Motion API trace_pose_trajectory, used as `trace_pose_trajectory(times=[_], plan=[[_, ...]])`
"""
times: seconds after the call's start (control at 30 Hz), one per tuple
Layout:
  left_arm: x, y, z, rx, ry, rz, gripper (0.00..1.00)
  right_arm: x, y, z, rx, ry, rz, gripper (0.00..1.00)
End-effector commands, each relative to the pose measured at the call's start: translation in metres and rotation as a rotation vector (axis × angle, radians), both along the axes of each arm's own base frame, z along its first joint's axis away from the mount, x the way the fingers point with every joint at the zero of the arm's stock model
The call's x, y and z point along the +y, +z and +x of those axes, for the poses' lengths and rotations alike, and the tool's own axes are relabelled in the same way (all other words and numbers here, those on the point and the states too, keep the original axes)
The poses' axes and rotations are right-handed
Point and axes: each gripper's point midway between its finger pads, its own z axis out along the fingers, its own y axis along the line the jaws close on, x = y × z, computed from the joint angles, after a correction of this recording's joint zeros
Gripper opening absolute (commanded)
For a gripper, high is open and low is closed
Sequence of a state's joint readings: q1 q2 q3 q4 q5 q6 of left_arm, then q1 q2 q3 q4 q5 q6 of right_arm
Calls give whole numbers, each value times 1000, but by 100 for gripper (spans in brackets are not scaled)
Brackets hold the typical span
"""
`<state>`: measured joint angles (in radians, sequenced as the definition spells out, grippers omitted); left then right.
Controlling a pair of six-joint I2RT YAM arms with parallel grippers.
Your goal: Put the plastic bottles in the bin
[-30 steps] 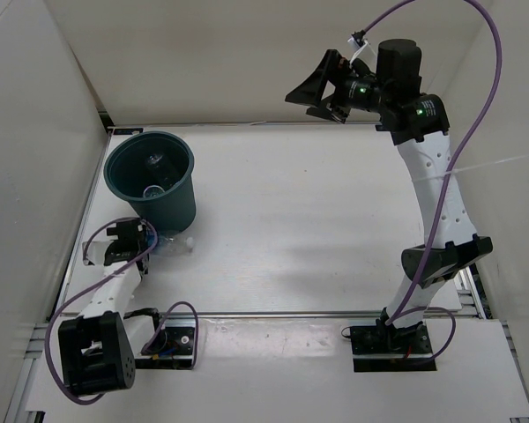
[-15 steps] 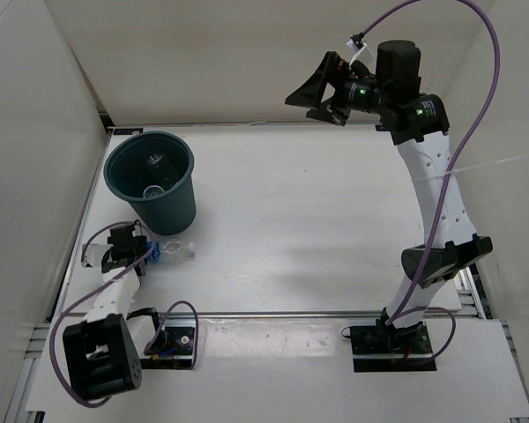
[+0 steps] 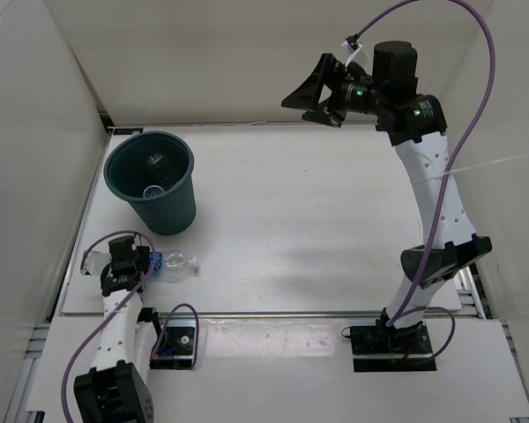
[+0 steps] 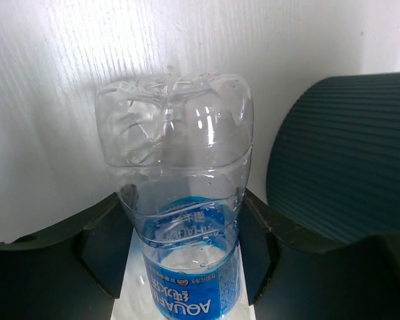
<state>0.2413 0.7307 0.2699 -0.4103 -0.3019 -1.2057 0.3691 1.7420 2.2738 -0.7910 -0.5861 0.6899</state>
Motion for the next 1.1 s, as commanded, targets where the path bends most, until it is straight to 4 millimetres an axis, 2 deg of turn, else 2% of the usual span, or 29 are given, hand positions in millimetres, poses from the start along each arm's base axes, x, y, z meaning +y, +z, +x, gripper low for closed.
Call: trace_pose_trajectory(times=[0.0, 0.03, 0.1, 0.17, 0.3, 0.33, 0.37, 0.47, 0.5, 0.53, 0.6, 0.87, 1.07], plan=[[0, 13, -5, 2, -45, 37, 58, 7, 6, -10, -18, 42, 16, 100], [0, 22, -4, -12, -51, 48, 57, 7, 4, -7, -22, 31, 14, 100], [0, 27, -6, -3, -57, 52, 57, 11, -3, -10, -2, 39, 13, 100], [-2, 37, -8, -5, -79, 61, 57, 9, 2, -12, -23, 29, 18, 100], [-2, 55, -10, -20, -102, 91, 57, 8, -4, -15, -21, 13, 9, 100], [-2, 61, -10, -31, -102, 95, 57, 9, -10, -14, -6, 13, 3, 100], [-1, 71, -8, -49, -101, 100, 56, 7, -12, -15, -7, 4, 0, 100], [0, 87, -6, -64, -114, 121, 56, 3, -17, -15, -3, -18, -10, 100], [-1, 91, -4, -75, -120, 118, 56, 2, -13, -19, -13, -18, -5, 100], [-1, 89, -4, -67, -121, 115, 54, 2, -18, -18, -1, -18, -10, 100], [-3, 103, 0, -100, -128, 117, 53, 2, -18, -18, -1, -18, -10, 100], [-4, 121, -4, -119, -127, 124, 51, 1, -21, -19, -1, -15, -18, 100], [-3, 139, -7, -178, -105, 132, 51, 4, -10, -21, -28, 5, 1, 100]])
